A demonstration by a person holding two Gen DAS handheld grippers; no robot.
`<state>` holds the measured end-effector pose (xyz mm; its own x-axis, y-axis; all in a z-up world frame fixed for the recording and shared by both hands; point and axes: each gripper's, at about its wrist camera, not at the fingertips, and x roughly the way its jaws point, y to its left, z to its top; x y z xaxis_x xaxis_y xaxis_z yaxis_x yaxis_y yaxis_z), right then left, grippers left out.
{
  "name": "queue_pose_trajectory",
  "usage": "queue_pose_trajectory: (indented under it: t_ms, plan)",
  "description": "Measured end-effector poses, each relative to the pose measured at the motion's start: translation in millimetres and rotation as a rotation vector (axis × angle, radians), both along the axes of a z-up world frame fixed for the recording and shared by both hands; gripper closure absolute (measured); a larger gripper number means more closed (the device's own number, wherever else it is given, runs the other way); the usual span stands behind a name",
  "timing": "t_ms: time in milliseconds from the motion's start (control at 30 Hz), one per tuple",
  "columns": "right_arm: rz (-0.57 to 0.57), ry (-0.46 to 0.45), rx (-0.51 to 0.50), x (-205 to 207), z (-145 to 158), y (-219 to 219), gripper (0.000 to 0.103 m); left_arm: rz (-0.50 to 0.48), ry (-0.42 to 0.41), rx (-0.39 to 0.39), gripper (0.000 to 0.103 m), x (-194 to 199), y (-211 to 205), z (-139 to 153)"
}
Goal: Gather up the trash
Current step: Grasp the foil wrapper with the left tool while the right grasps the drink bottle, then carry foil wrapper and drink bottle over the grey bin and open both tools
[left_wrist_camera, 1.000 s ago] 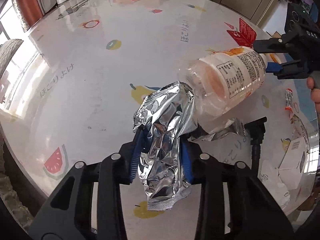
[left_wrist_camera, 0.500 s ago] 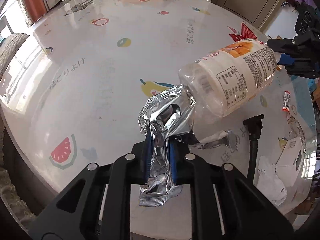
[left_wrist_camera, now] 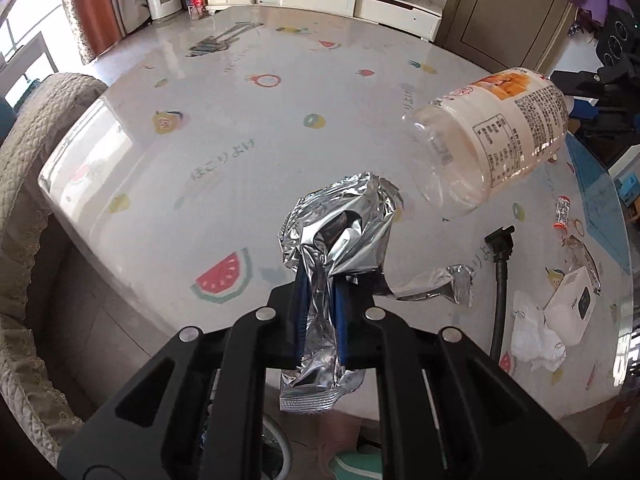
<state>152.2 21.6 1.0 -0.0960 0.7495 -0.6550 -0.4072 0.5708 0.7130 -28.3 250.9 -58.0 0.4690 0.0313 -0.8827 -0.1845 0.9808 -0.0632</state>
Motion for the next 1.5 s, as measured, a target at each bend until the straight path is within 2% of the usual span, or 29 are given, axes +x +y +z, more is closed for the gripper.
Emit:
queue_pose_trajectory:
  t_ms: [233,500,633,867,1067,1167,1333,1367,1433,1467,1500]
  plan:
    - [0.132,0.005,-0.005,-44.2,0.3,63.4,0.067,0.122,-0.006,0.041,0.094,-79.1,57.1,15.7]
    - [0.356,0.053,-0.068,-131.6,-44.2,164.2,0.067,0.300,0.038,0.048,0.094,-182.0,121.6,1.6]
    - [0.461,0.086,-0.117,-181.3,-76.5,209.6,0.067,0.362,0.096,0.031,0.094,-230.3,142.2,-26.5]
    - [0.610,0.102,-0.251,-256.8,-135.4,271.2,0.067,0.455,0.195,-0.079,0.094,-291.6,163.2,-95.7]
    - [0.672,0.039,-0.387,-292.6,-172.3,303.9,0.067,0.497,0.246,-0.158,0.094,-313.8,170.0,-144.5]
    - [0.660,-0.003,-0.443,-297.1,-187.9,310.2,0.067,0.511,0.274,-0.194,0.094,-313.1,168.8,-170.8]
    - [0.631,-0.053,-0.498,-300.1,-209.8,314.7,0.067,0.522,0.301,-0.228,0.093,-305.7,170.2,-197.5]
    - [0.640,-0.066,-0.510,-302.4,-213.6,317.1,0.066,0.521,0.301,-0.230,0.091,-304.4,170.2,-200.6]
    - [0.651,-0.051,-0.524,-302.9,-222.4,317.0,0.065,0.517,0.314,-0.228,0.078,-300.4,171.3,-211.0]
    - [0.655,-0.040,-0.530,-303.9,-226.7,317.2,0.064,0.524,0.318,-0.213,0.067,-299.3,171.4,-216.1]
    - [0.652,-0.031,-0.542,-304.2,-231.5,316.6,0.060,0.526,0.325,-0.205,0.052,-297.5,170.7,-219.4]
